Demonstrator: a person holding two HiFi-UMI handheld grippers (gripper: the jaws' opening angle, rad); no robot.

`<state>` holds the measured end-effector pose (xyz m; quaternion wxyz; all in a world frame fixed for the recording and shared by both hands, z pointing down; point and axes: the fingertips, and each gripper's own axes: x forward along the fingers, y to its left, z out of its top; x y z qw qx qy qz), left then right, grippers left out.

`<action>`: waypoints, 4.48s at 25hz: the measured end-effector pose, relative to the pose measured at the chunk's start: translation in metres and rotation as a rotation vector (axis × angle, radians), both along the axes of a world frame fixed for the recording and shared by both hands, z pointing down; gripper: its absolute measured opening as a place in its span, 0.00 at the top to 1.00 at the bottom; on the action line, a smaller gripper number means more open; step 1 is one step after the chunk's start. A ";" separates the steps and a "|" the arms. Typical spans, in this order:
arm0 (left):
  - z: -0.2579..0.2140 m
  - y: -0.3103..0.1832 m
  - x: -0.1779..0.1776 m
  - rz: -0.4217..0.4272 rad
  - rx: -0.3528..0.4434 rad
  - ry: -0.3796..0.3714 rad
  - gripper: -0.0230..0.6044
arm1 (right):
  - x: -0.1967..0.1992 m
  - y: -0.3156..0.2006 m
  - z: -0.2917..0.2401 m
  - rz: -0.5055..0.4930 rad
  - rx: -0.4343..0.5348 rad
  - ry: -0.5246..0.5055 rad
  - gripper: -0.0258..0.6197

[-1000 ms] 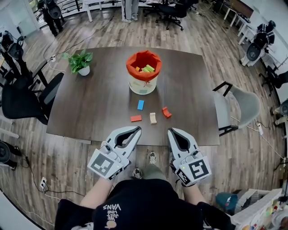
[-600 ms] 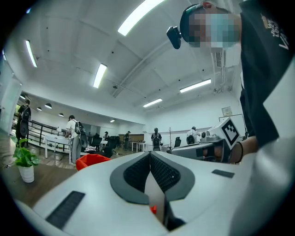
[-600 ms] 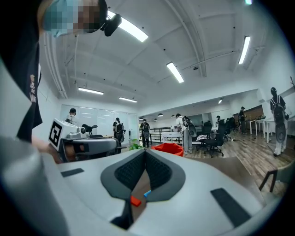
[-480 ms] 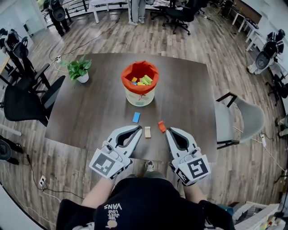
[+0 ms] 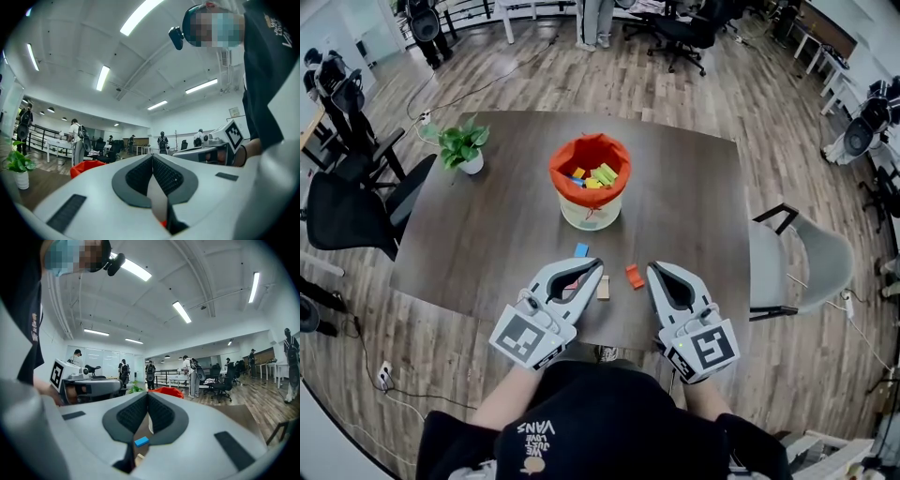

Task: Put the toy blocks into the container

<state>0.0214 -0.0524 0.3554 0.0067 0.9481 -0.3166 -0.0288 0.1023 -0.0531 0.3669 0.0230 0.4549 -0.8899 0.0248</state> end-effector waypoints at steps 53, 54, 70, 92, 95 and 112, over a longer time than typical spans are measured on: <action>0.007 -0.038 0.003 0.086 -0.012 -0.011 0.94 | -0.008 -0.056 0.149 0.025 -0.299 0.150 0.93; 0.007 -0.038 0.002 0.082 -0.013 -0.009 0.94 | -0.008 -0.057 0.155 0.023 -0.310 0.159 0.93; 0.012 -0.041 0.000 0.061 -0.034 -0.008 0.94 | 0.000 -0.047 0.233 0.005 -0.518 0.207 0.93; 0.017 -0.047 -0.003 0.059 -0.039 -0.007 0.94 | 0.002 -0.032 0.282 -0.026 -0.705 0.341 0.61; 0.017 -0.046 -0.003 0.060 -0.040 -0.010 0.94 | 0.004 -0.031 0.287 -0.019 -0.716 0.353 0.61; 0.016 -0.047 -0.010 0.029 -0.041 -0.008 0.94 | 0.014 -0.032 0.304 -0.013 -0.757 0.431 0.72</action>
